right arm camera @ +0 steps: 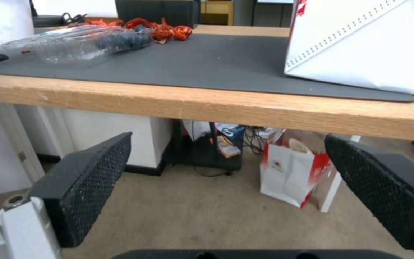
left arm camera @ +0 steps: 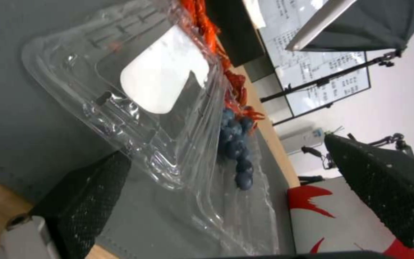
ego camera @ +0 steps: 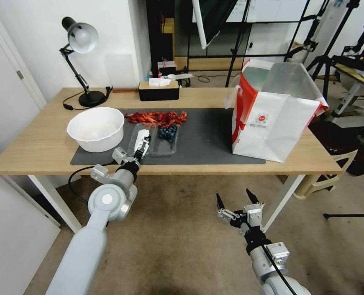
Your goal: Close the takeout container lid, then place the container into the takeout bag.
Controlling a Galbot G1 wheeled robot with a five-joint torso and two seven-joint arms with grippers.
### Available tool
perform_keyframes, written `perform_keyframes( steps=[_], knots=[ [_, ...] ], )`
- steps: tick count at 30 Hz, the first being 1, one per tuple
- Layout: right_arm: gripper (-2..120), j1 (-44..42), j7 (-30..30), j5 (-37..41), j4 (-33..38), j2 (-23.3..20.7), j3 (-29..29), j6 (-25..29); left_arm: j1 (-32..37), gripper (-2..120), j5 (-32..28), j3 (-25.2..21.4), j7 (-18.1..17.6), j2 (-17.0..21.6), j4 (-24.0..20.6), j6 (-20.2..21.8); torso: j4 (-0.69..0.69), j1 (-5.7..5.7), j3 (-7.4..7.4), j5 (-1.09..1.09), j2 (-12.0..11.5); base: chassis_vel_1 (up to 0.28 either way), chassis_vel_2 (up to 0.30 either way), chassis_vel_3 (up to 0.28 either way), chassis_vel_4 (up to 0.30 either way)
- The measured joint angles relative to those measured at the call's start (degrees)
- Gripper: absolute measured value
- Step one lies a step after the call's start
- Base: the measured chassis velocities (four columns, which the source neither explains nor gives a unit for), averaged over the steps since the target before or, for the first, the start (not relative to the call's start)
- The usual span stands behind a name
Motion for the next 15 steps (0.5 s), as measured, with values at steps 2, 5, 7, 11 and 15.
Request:
perform_keyframes(
  steps=[2,5,7,11,15],
  knots=[
    [100,0.0,0.0,0.0,0.0,0.0,0.0,0.0,0.3,100,1.5,0.2,1.2,0.0,-0.3,-0.7,0.0,0.0,0.0,0.0,0.0,0.0,0.0,0.0,0.0],
    [100,-0.1,0.0,-0.1,0.0,0.0,-0.1,0.1,0.7,100,3.8,0.4,3.3,0.0,-0.8,-2.1,-0.01,0.0,0.0,0.01,0.0,0.0,0.0,0.0,0.0],
    [100,-0.1,0.0,-0.2,0.1,0.1,-0.3,0.1,0.8,100,5.8,0.7,5.1,0.1,-1.1,-3.2,-0.01,0.0,0.0,0.02,0.0,0.0,0.0,0.0,0.0],
    [100,-0.2,-0.1,-0.3,0.1,0.1,-0.3,0.3,1.0,100,9.8,1.1,9.3,0.5,-1.1,-5.3,-0.01,0.0,0.0,0.02,0.0,0.0,0.0,0.0,0.0],
    [100,-0.3,-0.1,-0.3,0.2,0.1,-0.4,0.4,0.9,100,13.8,1.5,14.5,1.0,-0.9,-7.1,-0.01,0.0,0.0,0.02,0.0,0.0,0.0,0.0,0.0]
  ],
)
